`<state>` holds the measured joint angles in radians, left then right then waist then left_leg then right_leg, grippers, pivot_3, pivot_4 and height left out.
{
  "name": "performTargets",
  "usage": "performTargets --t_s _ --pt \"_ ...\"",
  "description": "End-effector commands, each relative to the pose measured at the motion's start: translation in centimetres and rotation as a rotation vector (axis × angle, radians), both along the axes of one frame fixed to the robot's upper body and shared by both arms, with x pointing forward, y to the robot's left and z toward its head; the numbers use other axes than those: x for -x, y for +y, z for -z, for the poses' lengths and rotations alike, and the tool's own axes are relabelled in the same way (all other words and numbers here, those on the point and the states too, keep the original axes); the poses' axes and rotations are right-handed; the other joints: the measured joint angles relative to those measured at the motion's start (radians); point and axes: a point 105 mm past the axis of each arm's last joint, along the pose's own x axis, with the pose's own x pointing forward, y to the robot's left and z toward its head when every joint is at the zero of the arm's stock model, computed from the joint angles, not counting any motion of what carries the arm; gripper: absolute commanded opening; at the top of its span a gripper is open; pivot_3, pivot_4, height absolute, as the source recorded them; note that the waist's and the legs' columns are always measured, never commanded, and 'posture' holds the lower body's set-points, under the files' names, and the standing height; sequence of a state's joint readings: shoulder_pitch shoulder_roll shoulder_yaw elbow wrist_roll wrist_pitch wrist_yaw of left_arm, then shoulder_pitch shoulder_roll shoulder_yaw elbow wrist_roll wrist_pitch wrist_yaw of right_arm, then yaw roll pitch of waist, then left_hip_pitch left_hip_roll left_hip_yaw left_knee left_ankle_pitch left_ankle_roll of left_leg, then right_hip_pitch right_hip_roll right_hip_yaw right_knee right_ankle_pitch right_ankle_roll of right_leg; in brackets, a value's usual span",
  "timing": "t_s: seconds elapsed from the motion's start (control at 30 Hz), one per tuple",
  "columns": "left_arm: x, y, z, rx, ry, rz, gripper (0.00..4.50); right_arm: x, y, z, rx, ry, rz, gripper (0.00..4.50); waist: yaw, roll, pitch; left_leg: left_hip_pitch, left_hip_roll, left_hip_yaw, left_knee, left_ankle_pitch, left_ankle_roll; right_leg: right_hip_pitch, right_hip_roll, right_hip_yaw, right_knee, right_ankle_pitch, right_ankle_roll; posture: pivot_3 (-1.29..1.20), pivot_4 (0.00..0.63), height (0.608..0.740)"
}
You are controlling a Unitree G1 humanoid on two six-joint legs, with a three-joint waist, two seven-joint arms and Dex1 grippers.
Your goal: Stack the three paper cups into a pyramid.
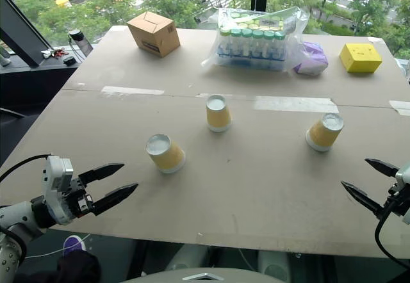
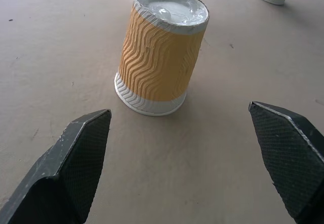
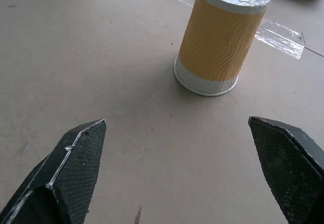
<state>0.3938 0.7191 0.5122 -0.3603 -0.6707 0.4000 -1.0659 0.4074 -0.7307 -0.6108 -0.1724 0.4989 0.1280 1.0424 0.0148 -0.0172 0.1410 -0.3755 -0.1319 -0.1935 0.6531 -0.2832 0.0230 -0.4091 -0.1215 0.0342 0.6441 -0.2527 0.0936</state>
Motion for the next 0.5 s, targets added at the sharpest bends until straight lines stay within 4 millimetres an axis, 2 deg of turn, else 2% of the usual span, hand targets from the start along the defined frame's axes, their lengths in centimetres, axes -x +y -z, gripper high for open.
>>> performTargets --t_s 0.03,0.1,0.23,0.5 --pt "-0.4 0.2 -0.8 -0.018 -0.049 0.007 4.5 -0.3 0.5 -1.2 -0.009 -0.068 0.008 4.46 0.0 0.0 0.0 0.0 0.0 0.0 0.0 0.0 0.0 0.0 0.0 0.0 0.0 0.0 0.0 0.0 0.15 0.74" --pt "-0.8 0.3 -1.3 -0.012 -0.083 0.005 4.5 -0.9 2.3 -1.6 -0.055 -0.098 -0.028 4.46 0.0 0.0 0.0 0.0 0.0 0.0 0.0 0.0 0.0 0.0 0.0 0.0 0.0 0.0 0.0 0.0 0.15 0.74" --pt "-1.9 0.1 -2.3 0.0 -0.156 -0.018 4.5 0.6 7.2 -2.6 -0.116 -0.098 -0.291 4.46 0.0 0.002 0.0 0.0 0.002 0.0 0.0 0.0 0.0 0.0 0.001 0.0 0.0 0.0 0.0 0.0 0.15 0.74" --pt "-3.3 -1.2 -2.2 -0.035 -0.181 0.026 4.5 1.1 12.8 -4.0 -0.164 -0.078 -0.546 4.46 0.0 0.002 0.0 0.001 0.002 -0.001 0.0 0.0 0.0 0.0 0.002 -0.001 -0.001 0.0 0.0 0.0 0.15 0.74"
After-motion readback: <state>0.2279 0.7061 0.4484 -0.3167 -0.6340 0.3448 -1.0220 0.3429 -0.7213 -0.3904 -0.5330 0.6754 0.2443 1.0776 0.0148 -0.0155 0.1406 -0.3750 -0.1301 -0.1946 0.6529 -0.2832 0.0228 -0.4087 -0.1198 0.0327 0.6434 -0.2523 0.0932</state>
